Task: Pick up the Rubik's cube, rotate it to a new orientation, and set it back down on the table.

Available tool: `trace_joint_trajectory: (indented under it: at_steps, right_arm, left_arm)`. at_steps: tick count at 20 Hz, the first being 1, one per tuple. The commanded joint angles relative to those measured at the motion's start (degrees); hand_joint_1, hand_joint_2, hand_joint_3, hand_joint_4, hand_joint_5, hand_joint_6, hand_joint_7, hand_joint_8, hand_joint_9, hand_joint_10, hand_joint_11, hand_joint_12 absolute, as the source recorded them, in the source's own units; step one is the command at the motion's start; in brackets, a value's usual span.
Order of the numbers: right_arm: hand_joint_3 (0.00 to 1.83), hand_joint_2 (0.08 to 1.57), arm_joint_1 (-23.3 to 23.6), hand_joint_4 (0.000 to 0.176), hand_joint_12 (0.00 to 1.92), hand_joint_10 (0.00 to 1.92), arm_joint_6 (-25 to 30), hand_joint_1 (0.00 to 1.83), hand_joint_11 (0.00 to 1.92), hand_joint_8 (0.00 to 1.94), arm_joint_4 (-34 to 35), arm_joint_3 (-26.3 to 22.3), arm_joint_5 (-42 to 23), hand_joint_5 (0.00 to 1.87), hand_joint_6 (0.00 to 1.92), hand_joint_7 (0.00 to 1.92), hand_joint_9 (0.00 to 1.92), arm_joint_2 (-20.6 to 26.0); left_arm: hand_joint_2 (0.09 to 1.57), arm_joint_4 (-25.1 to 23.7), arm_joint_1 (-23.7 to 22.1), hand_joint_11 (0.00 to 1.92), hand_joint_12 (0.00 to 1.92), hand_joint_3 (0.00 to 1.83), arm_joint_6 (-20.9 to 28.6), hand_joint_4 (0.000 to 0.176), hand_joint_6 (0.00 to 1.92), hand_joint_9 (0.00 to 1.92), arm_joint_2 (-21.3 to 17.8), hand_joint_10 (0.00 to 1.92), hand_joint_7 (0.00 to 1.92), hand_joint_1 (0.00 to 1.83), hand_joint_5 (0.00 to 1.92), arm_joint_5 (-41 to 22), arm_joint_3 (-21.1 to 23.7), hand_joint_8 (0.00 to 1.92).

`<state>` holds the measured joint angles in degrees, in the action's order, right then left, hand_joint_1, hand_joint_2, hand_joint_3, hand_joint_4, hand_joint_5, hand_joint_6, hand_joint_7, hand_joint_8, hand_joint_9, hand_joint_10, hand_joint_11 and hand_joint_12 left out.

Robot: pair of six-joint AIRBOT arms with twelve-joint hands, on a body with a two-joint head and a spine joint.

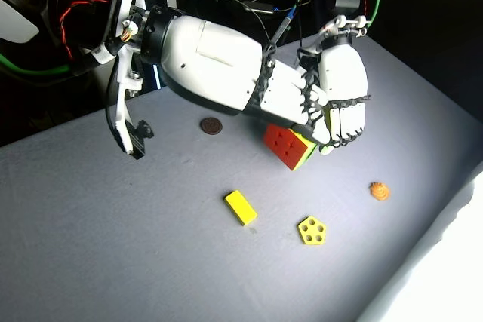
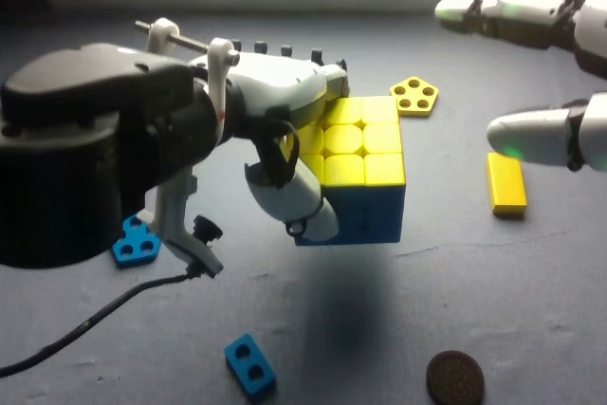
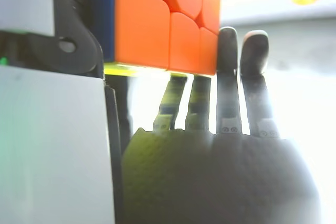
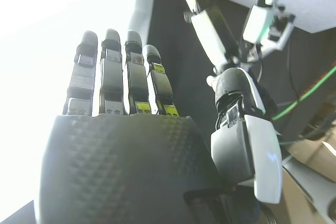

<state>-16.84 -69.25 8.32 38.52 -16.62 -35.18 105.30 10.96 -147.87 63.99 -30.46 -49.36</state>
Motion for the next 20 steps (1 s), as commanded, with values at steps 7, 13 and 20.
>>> trace_joint_trajectory:
  at_steps: [7, 13, 20]
  right_arm:
    - [0.0, 1.25, 0.17, 0.0, 1.91, 1.63, 0.29, 0.1, 0.22, 1.02, -2.34, -2.75, -5.59, 0.15, 0.0, 0.44, 0.34, 1.79]
    - [0.0, 1.23, 0.04, 0.0, 1.92, 1.91, 0.32, 0.16, 0.52, 1.56, -2.51, -4.11, -4.45, 0.19, 0.01, 0.45, 0.42, 2.22]
    - [0.0, 1.23, -0.27, 0.0, 1.92, 1.92, 0.31, 0.15, 0.46, 1.6, -2.63, -6.17, -2.24, 0.2, 0.01, 0.47, 0.4, 2.63]
  left_arm:
    - [1.16, 3.67, -5.33, 0.11, 1.92, 0.01, -5.51, 0.0, 1.74, 0.15, -1.63, 1.88, 0.09, 1.09, 0.14, 0.62, 1.45, 1.88]
    - [1.12, 4.5, -6.8, 0.13, 1.92, 0.0, -5.73, 0.0, 1.72, 0.17, -1.84, 1.87, 0.12, 1.12, 0.13, -0.25, 2.89, 1.84]
    - [1.11, 4.59, -7.62, 0.14, 1.92, 0.0, -5.74, 0.0, 1.67, 0.17, -2.08, 1.9, 0.12, 1.14, 0.17, -0.91, 3.19, 1.87]
